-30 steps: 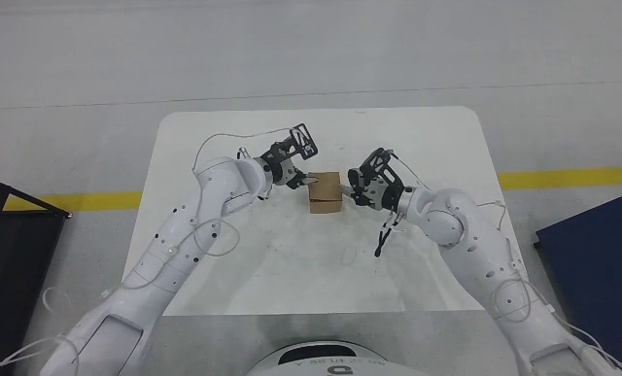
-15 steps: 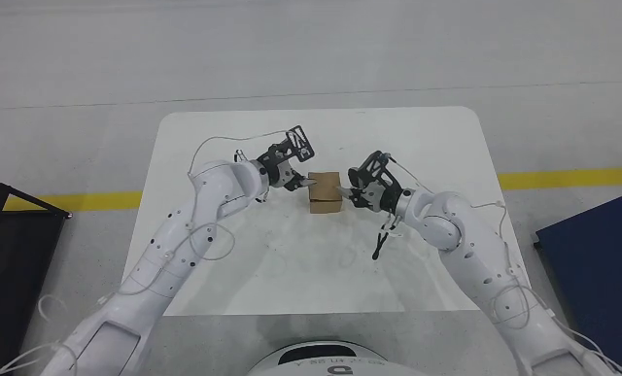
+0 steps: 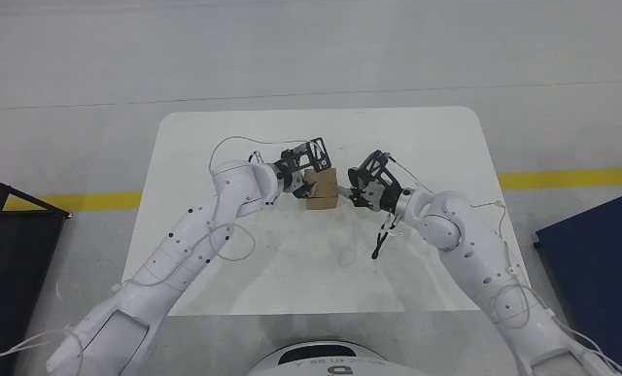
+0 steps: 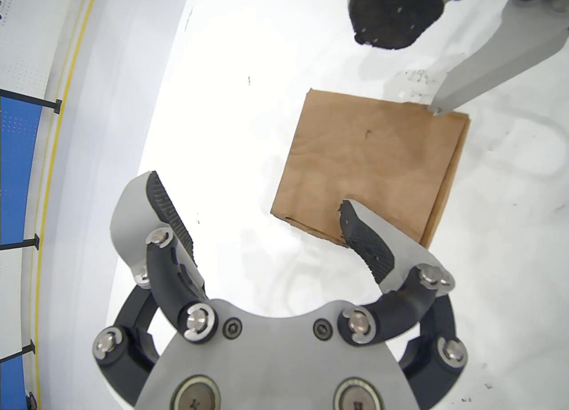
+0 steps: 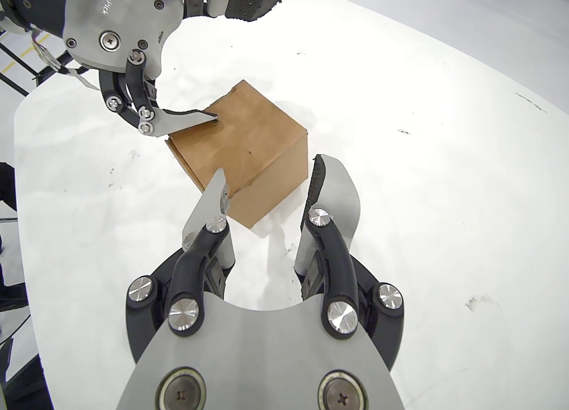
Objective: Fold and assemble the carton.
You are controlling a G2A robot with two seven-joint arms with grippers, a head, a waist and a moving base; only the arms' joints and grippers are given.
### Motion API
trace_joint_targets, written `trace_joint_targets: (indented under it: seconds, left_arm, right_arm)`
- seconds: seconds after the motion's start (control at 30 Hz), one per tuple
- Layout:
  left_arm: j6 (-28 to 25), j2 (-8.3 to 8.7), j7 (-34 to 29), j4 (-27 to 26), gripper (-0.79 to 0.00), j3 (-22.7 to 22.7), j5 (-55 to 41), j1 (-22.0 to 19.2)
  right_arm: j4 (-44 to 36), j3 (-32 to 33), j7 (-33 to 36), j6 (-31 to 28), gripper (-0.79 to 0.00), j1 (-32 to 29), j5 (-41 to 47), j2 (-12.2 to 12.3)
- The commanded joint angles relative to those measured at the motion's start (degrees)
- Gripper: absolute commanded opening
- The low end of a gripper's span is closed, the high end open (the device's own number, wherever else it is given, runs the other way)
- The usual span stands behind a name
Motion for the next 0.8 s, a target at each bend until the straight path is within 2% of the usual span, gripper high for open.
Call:
trace_joint_targets:
  seconds: [0.0,0.17,0.53,0.67,0.7,0.73,0.77]
  left_arm:
    - [-0.1,0.04,1.0,0.1,0.000,-0.6,-0.8,0.0]
    - [0.0,0.51,1.3,-0.5,0.000,-2.9,-1.4,0.8]
    - [0.0,2.08,1.6,-3.8,0.000,-8.4,-0.6,5.1]
    - [0.6,2.69,2.7,-5.3,0.000,-11.3,-1.8,7.0]
    - [0.7,2.79,2.9,-5.6,0.000,-11.9,-2.1,7.4]
    - [0.9,2.96,3.3,-5.9,0.000,-12.8,-2.6,7.9]
    - [1.2,3.14,3.6,-6.4,0.000,-13.8,-3.0,8.5]
  right_arm:
    - [-0.2,0.2,-0.1,0.0,-0.385,-0.2,-0.1,0.1]
    - [-0.9,0.7,-0.5,-0.2,-0.372,-0.9,-0.3,0.2]
    - [-2.1,0.1,-1.6,0.1,-0.397,-1.0,-1.8,0.0]
    - [-5.0,0.1,-9.3,0.2,-0.425,-2.6,-8.5,0.2]
    - [-5.4,0.0,-11.1,0.6,-0.477,-3.1,-9.8,0.2]
    - [-6.0,0.0,-13.6,1.3,-0.597,-3.8,-11.7,0.2]
    - [-6.3,-0.1,-15.5,1.9,-0.770,-4.5,-13.2,0.2]
